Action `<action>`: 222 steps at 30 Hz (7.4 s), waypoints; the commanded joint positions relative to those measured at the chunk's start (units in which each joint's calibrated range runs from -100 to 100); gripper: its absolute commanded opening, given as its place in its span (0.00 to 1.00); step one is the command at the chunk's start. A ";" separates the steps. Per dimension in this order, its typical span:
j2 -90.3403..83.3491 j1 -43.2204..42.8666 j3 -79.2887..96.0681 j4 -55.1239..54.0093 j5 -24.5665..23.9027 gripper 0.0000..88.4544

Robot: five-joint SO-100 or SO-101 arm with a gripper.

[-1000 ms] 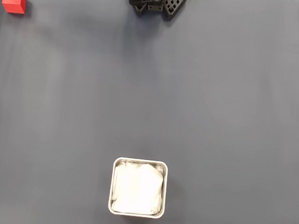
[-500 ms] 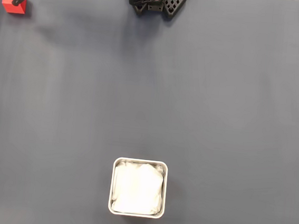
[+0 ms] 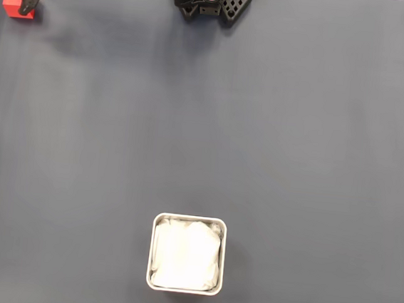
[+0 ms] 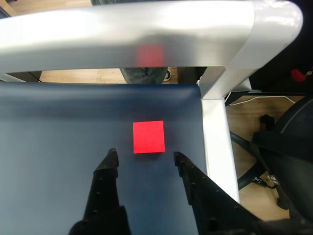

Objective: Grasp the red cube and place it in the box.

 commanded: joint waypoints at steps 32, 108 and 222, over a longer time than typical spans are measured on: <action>4.34 -2.65 -2.22 -7.16 -2.39 0.33; 8.42 -3.29 -0.58 -11.26 0.49 0.05; 22.54 -66.43 -56.32 12.76 0.24 0.04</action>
